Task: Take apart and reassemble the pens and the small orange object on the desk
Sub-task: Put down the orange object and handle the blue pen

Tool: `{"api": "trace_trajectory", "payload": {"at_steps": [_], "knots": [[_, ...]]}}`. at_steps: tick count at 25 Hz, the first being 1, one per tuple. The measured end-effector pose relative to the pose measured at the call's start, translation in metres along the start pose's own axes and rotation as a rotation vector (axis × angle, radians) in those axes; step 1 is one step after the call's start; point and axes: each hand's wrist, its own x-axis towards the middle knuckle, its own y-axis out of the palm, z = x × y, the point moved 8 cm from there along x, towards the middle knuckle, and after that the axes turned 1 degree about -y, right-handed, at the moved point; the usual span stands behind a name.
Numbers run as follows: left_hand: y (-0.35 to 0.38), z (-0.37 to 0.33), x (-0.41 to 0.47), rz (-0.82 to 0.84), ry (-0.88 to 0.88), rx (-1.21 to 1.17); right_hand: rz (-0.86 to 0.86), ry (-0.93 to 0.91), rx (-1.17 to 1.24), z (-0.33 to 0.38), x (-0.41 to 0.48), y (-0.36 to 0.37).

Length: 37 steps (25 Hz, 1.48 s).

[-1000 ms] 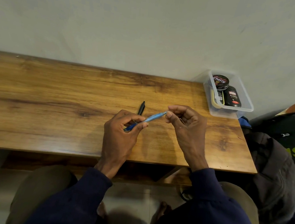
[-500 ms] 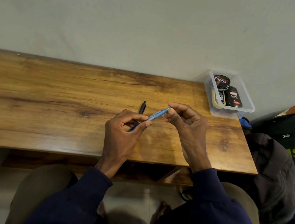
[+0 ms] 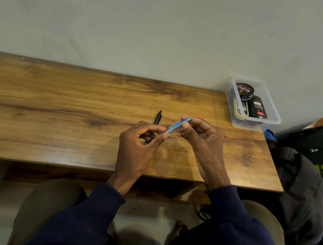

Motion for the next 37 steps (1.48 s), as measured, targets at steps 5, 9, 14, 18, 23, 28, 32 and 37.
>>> {"api": "trace_trajectory", "payload": {"at_steps": [5, 9, 14, 18, 23, 28, 32, 37], "knots": [[-0.002, 0.002, 0.001, 0.001, -0.021, 0.006, -0.107, 0.012, 0.065, -0.001, 0.0, -0.011], [-0.001, 0.003, 0.002, 0.008, -0.022, 0.022, -0.224, 0.016, 0.111, -0.003, 0.001, -0.022], [-0.003, 0.004, 0.002, -0.011, -0.031, 0.017, -0.298, 0.016, 0.121, -0.003, -0.001, -0.03], [-0.004, 0.005, 0.001, -0.017, -0.037, 0.012, -0.327, 0.022, 0.124, -0.005, 0.0, -0.032], [-0.004, 0.006, 0.001, -0.008, -0.041, -0.023, -0.386, 0.004, 0.147, -0.005, -0.001, -0.036], [-0.005, 0.011, 0.0, -0.014, -0.109, -0.073, -0.397, 0.007, 0.15, -0.006, -0.002, -0.037], [-0.007, 0.014, 0.001, -0.039, -0.132, -0.093, -0.377, 0.005, 0.157, -0.006, -0.001, -0.035], [-0.007, 0.012, 0.0, -0.047, -0.121, -0.041, -0.363, -0.006, 0.15, -0.006, -0.001, -0.034]]}}
